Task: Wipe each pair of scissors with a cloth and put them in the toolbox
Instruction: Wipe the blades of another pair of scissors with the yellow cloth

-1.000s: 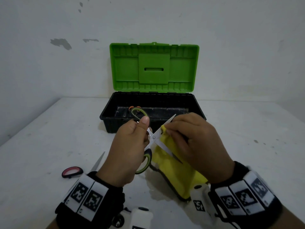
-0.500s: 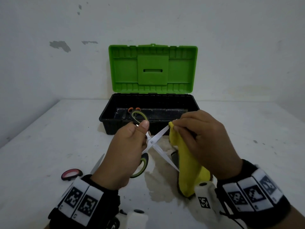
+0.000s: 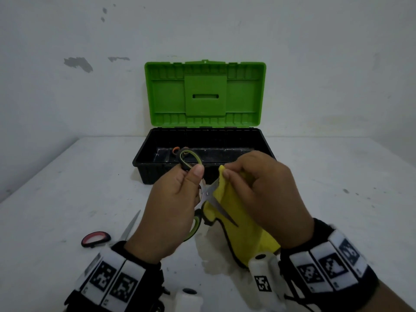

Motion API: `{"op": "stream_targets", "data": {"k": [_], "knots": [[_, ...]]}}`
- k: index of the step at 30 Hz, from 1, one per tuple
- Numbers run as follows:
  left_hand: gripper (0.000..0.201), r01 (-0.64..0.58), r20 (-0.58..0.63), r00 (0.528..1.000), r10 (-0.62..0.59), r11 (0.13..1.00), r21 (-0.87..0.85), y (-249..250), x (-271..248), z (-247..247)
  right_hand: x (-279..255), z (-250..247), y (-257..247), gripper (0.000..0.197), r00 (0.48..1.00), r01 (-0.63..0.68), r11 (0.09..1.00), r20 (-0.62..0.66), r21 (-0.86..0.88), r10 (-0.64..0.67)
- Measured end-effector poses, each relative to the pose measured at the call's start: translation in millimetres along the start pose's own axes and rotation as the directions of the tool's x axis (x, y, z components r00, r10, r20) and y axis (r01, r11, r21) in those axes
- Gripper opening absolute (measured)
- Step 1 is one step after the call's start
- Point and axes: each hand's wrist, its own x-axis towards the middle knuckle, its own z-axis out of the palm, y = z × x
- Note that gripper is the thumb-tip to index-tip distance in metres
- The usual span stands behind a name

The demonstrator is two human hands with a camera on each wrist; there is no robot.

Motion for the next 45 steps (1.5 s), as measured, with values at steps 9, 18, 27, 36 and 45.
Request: {"op": "stream_targets", "data": {"k": [9, 18, 27, 36, 45], "knots": [[0.04, 0.243, 0.028, 0.97, -0.241, 0.965, -0.103, 0.5, 2.2, -5.3, 6.4, -16.4, 34.2, 0.007, 0.961, -0.273, 0.962, 0.039, 0.0, 0.273], [0.038, 0.375, 0.036, 0.927, -0.373, 0.919, -0.122, -1.9, 5.6, -7.8, 7.5, -19.9, 10.6, 0.007, 0.962, -0.261, 0.881, 0.031, 0.395, 0.271], [0.043, 0.378, 0.057, 0.926, -0.373, 0.917, -0.127, 2.8, 2.3, -9.1, -4.3, -1.5, 16.6, 0.024, 0.988, 0.14, 0.987, 0.078, -0.077, -0.134], [0.036, 0.396, 0.101, 0.918, -0.384, 0.906, -0.151, -0.1, -1.0, -11.8, -1.8, -15.4, 42.2, 0.024, 0.951, 0.288, 0.952, 0.147, -0.108, -0.271], [0.046, 0.344, 0.044, 0.939, -0.342, 0.937, -0.064, -3.2, -1.4, -12.3, 4.1, -36.4, 30.3, 0.018, 0.998, -0.061, 0.986, 0.005, 0.157, 0.061]]}}
